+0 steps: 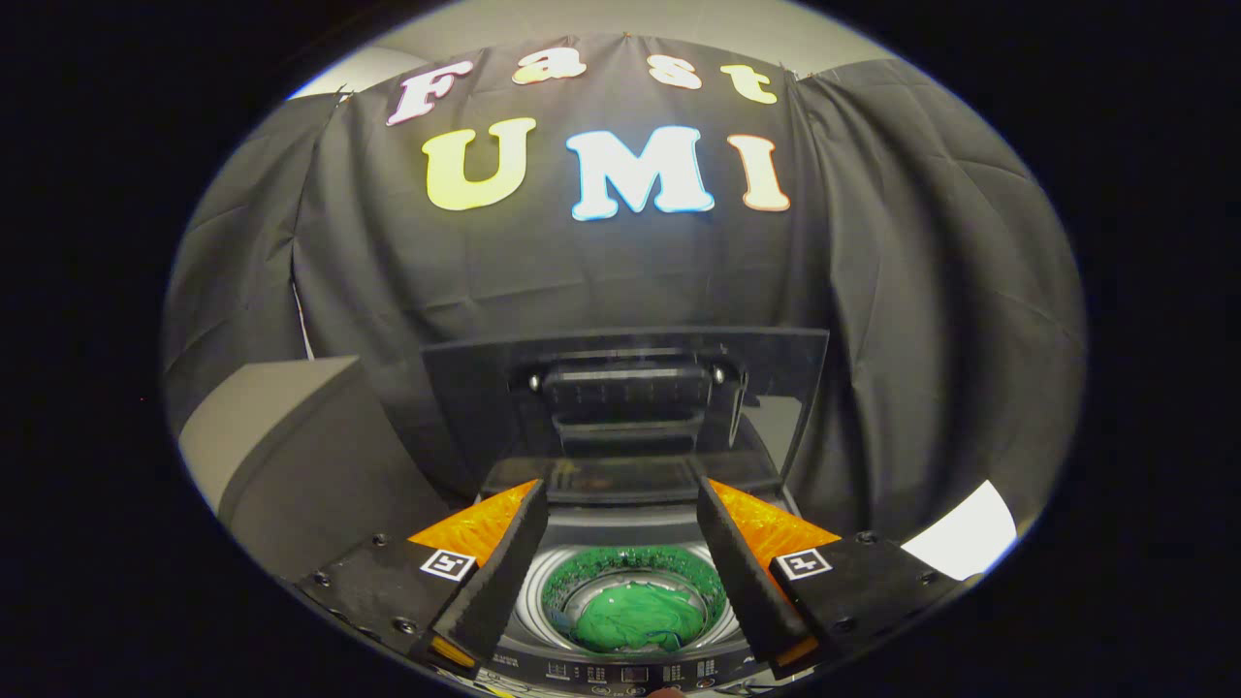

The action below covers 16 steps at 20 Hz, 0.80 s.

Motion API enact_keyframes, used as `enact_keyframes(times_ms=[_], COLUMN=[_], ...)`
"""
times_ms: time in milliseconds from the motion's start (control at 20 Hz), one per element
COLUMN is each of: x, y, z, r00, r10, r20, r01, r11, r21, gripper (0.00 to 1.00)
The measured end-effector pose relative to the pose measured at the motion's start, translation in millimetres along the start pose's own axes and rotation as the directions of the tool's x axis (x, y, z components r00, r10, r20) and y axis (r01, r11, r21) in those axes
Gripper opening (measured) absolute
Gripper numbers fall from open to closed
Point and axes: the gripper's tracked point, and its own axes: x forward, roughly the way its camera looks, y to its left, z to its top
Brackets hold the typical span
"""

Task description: Put the clothes into the washing machine and then close the washing machine lid.

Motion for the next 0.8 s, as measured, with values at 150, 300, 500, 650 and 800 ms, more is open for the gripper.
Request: enact_keyframes(times_ms=[150, 300, 500, 650, 800], x=[4.9, 16.2, 34.9, 50.5, 66.0], y=[4.8, 6.7, 10.7, 14.0, 16.0], z=[30.0, 54.1, 76.2, 84.7, 92.1], r00=[0.999, 0.997, 0.994, 0.994, 0.994], r10=[0.006, 0.009, 0.015, 0.019, 0.016], r20=[0.048, 0.078, 0.105, 0.106, 0.109], r01=[-0.005, -0.007, -0.013, -0.018, -0.014], r11=[1.0, 1.0, 1.0, 1.0, 1.0], r21=[-0.015, -0.026, -0.016, -0.019, -0.016], gripper=[0.97, 0.97, 0.97, 0.97, 0.97])
